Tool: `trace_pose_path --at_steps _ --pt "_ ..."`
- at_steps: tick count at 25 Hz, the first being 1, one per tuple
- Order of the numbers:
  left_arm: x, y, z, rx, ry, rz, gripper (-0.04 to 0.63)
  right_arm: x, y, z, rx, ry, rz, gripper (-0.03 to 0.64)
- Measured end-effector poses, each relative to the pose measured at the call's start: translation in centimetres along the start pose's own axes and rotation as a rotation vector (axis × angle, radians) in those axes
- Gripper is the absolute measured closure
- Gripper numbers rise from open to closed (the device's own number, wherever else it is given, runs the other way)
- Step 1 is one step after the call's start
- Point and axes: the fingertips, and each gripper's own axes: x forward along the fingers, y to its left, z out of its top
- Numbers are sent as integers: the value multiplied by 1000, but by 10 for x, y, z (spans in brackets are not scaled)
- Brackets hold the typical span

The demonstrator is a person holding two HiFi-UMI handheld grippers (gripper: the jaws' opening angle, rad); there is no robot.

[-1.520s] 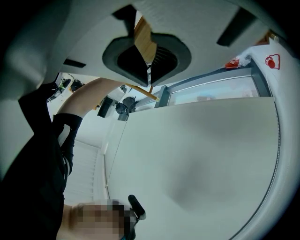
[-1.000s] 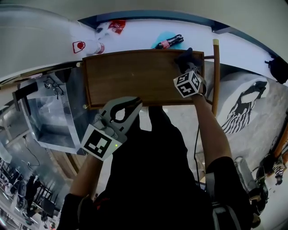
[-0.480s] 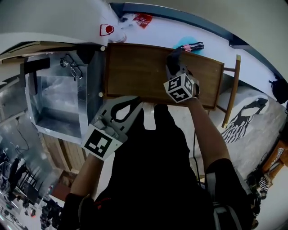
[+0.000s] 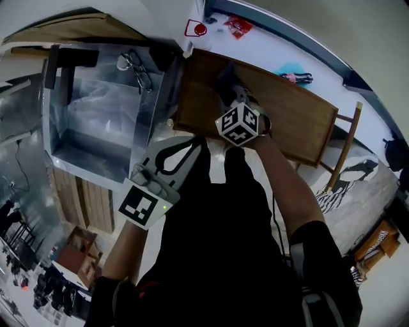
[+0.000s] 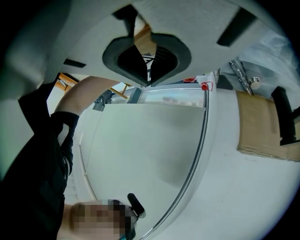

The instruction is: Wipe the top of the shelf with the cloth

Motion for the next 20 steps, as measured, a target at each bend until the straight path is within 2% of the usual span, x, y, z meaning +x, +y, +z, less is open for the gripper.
trace_pose_path --at_steps 9,20 --pt "-45 35 -16 -47 -19 69 558 51 58 32 -96 47 104 588" --pt "-58 48 -26 -63 -24 78 558 68 71 31 -107 87 124 588"
